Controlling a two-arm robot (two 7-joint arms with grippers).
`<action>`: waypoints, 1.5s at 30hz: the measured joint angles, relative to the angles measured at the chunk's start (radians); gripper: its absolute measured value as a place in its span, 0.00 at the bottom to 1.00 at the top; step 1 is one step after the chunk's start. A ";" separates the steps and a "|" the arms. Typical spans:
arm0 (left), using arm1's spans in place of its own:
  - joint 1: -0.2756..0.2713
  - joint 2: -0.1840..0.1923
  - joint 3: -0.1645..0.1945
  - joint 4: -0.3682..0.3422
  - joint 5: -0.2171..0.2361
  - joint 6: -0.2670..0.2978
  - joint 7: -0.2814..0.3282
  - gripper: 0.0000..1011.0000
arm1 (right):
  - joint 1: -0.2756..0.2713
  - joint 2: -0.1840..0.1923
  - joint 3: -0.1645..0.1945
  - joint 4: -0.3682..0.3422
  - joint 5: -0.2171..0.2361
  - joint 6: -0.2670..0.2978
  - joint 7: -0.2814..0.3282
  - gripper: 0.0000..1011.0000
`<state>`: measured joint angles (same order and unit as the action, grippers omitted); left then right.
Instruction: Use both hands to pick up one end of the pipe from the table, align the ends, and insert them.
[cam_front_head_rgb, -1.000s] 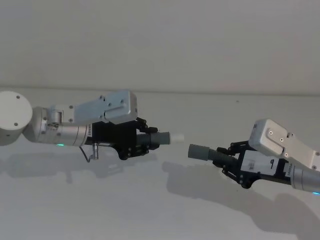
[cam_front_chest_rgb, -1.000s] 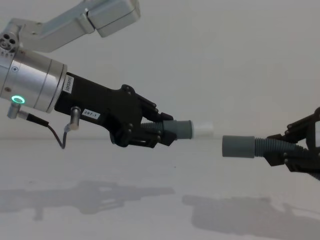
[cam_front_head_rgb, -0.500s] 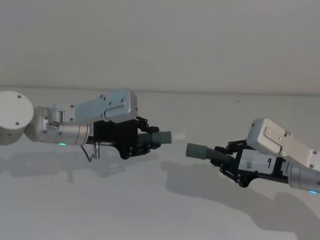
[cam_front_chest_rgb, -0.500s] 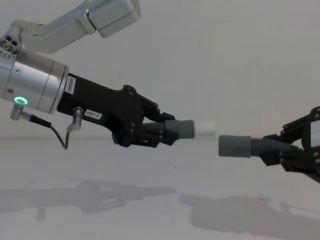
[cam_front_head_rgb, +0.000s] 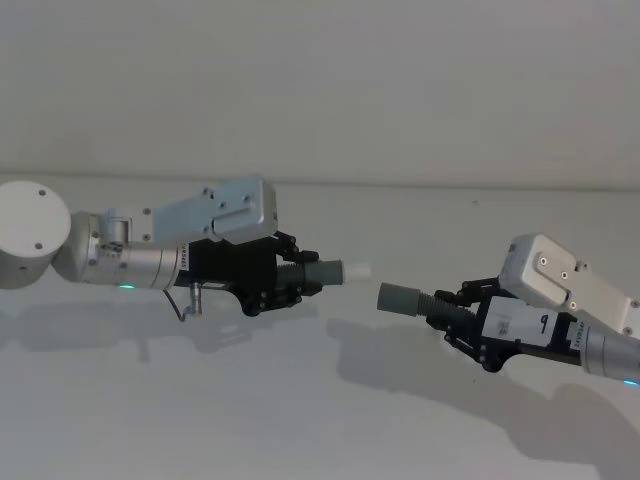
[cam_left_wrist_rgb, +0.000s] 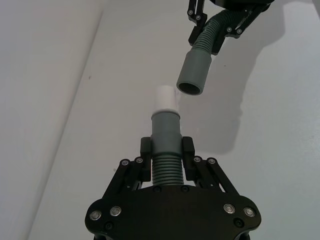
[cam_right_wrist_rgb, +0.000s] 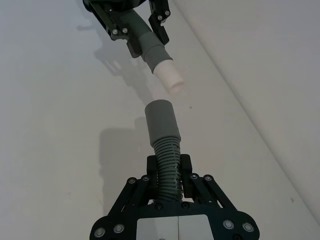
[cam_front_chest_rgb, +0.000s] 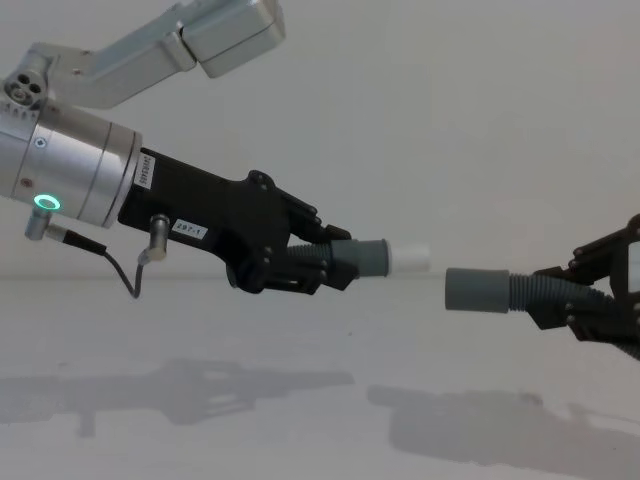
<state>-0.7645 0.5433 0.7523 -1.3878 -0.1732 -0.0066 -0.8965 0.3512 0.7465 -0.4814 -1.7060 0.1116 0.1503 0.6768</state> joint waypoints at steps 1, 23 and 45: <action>0.000 0.000 0.000 0.000 0.000 0.000 0.000 0.34 | 0.000 0.001 0.000 0.000 0.001 0.000 0.000 0.27; -0.014 -0.004 0.020 0.002 -0.007 -0.004 0.011 0.34 | 0.001 0.014 0.006 0.007 0.011 -0.014 -0.015 0.27; -0.029 -0.009 0.042 0.012 -0.019 -0.011 0.008 0.34 | -0.003 0.021 0.017 0.000 0.013 -0.020 -0.019 0.27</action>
<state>-0.7936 0.5343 0.7947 -1.3762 -0.1920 -0.0172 -0.8881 0.3487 0.7671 -0.4646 -1.7064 0.1245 0.1299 0.6578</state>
